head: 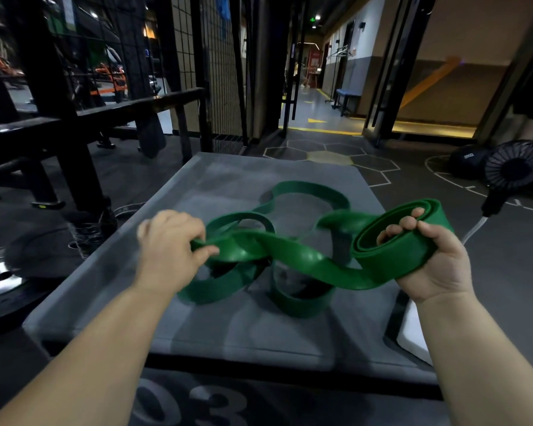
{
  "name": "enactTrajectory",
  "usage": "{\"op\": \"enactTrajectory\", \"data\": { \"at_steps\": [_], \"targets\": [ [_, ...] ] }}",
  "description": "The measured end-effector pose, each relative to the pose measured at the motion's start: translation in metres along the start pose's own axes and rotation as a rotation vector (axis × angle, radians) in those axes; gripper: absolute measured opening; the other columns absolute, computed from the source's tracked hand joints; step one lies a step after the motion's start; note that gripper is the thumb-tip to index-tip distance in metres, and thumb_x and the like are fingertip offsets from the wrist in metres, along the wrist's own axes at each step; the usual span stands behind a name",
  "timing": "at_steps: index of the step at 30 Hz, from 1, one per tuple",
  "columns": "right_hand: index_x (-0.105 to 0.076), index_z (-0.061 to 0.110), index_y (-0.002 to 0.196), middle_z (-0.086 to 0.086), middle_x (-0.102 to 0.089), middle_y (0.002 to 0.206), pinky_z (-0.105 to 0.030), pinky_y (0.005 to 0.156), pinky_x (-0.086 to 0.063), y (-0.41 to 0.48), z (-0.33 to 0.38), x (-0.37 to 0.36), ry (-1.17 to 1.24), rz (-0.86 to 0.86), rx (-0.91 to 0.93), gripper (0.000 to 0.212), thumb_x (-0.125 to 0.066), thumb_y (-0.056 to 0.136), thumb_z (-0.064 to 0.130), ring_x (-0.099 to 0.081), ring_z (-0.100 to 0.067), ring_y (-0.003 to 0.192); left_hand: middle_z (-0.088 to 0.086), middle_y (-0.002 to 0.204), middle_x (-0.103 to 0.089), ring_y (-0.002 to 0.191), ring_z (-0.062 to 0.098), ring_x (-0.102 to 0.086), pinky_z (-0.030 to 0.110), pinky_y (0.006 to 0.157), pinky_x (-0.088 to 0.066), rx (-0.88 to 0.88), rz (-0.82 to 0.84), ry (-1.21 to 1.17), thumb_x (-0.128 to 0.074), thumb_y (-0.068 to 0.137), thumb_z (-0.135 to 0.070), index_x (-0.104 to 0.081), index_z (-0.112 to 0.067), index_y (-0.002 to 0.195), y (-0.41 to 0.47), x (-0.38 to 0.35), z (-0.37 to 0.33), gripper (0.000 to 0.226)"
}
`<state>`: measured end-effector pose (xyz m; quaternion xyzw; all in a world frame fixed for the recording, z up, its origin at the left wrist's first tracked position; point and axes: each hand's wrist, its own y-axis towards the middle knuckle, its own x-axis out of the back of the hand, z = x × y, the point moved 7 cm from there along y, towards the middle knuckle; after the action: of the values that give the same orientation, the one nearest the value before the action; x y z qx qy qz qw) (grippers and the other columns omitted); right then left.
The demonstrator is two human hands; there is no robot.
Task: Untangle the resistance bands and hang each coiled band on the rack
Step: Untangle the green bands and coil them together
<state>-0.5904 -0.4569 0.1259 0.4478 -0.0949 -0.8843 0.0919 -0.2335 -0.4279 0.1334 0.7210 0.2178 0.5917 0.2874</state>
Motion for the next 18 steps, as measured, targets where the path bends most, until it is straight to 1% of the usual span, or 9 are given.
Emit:
{"op": "enactTrajectory", "data": {
  "at_steps": [2,3,5,8,10,12,14,15,18],
  "targets": [
    [-0.062,0.021,0.079,0.007,-0.056,0.071,-0.030,0.083,-0.046,0.000,-0.006,0.005,-0.008,-0.022,-0.034,0.038,-0.081,0.048,0.014,-0.056,-0.013,0.068,-0.014,0.075,-0.051,0.091,0.018,-0.048,0.032,0.075,-0.025,0.094,0.377,0.098,-0.082,0.067,-0.049,-0.051,-0.024,0.066,-0.009,-0.029,0.004,0.040],
    [-0.062,0.021,0.078,0.006,-0.056,0.070,-0.030,0.082,-0.046,-0.001,-0.010,0.007,-0.015,-0.031,-0.057,0.034,-0.080,0.050,0.014,-0.056,-0.012,0.067,-0.012,0.071,-0.051,0.085,0.016,-0.048,0.031,0.075,-0.027,0.150,0.472,0.119,-0.077,0.071,-0.054,-0.049,-0.022,0.067,-0.012,-0.033,0.007,0.042],
    [-0.063,0.021,0.077,0.006,-0.056,0.069,-0.029,0.081,-0.048,-0.001,-0.018,0.009,-0.036,-0.042,-0.102,0.035,-0.082,0.047,0.013,-0.056,-0.013,0.066,-0.010,0.067,-0.055,0.076,0.016,-0.052,0.030,0.078,-0.037,0.218,0.541,0.079,-0.063,0.079,-0.066,-0.052,-0.020,0.069,-0.013,-0.031,0.011,0.049],
    [-0.065,0.019,0.076,0.005,-0.057,0.069,-0.029,0.082,-0.049,0.000,-0.022,0.009,-0.041,-0.034,-0.133,0.045,-0.088,0.038,0.014,-0.056,-0.014,0.066,-0.003,0.078,-0.062,0.083,0.022,-0.059,0.035,0.084,-0.046,0.306,0.664,-0.056,-0.033,0.090,-0.071,-0.060,-0.017,0.074,-0.018,-0.037,0.013,0.062],
    [-0.065,0.019,0.077,0.005,-0.057,0.069,-0.028,0.080,-0.051,-0.001,-0.022,0.008,-0.040,-0.026,-0.136,0.045,-0.088,0.038,0.014,-0.056,-0.013,0.066,0.000,0.087,-0.060,0.093,0.026,-0.060,0.035,0.083,-0.046,0.304,0.664,-0.099,-0.041,0.093,-0.061,-0.056,-0.018,0.076,-0.019,-0.046,0.015,0.048],
    [-0.064,0.019,0.077,0.005,-0.056,0.069,-0.027,0.080,-0.050,-0.002,-0.021,0.010,-0.035,-0.028,-0.132,0.045,-0.088,0.039,0.014,-0.056,-0.013,0.066,0.004,0.111,-0.058,0.108,0.026,-0.056,0.034,0.089,-0.044,0.309,0.638,-0.173,-0.060,0.089,-0.049,-0.056,-0.020,0.098,-0.020,-0.054,0.018,0.030],
    [-0.063,0.019,0.077,0.006,-0.056,0.069,-0.027,0.080,-0.050,-0.002,-0.020,0.011,-0.024,-0.034,-0.129,0.046,-0.088,0.039,0.014,-0.056,-0.012,0.066,0.006,0.139,-0.049,0.122,0.026,-0.051,0.032,0.099,-0.040,0.333,0.700,-0.298,-0.067,0.087,-0.041,-0.042,-0.023,0.137,-0.022,-0.057,0.018,0.059],
    [-0.063,0.019,0.077,0.006,-0.056,0.069,-0.027,0.080,-0.050,-0.003,-0.019,0.011,-0.020,-0.041,-0.123,0.045,-0.087,0.039,0.014,-0.056,-0.012,0.066,0.004,0.146,-0.045,0.127,0.025,-0.049,0.030,0.102,-0.038,0.334,0.747,-0.341,-0.067,0.088,-0.040,-0.033,-0.026,0.146,-0.022,-0.056,0.017,0.068],
    [-0.063,0.020,0.076,0.007,-0.056,0.069,-0.028,0.082,-0.048,-0.003,-0.015,0.012,-0.014,-0.050,-0.104,0.043,-0.086,0.040,0.014,-0.056,-0.012,0.065,-0.002,0.147,-0.047,0.129,0.015,-0.048,0.020,0.099,-0.033,0.324,0.893,-0.387,-0.065,0.090,-0.038,-0.036,-0.030,0.147,-0.025,-0.058,0.012,0.064]
  ]
}}
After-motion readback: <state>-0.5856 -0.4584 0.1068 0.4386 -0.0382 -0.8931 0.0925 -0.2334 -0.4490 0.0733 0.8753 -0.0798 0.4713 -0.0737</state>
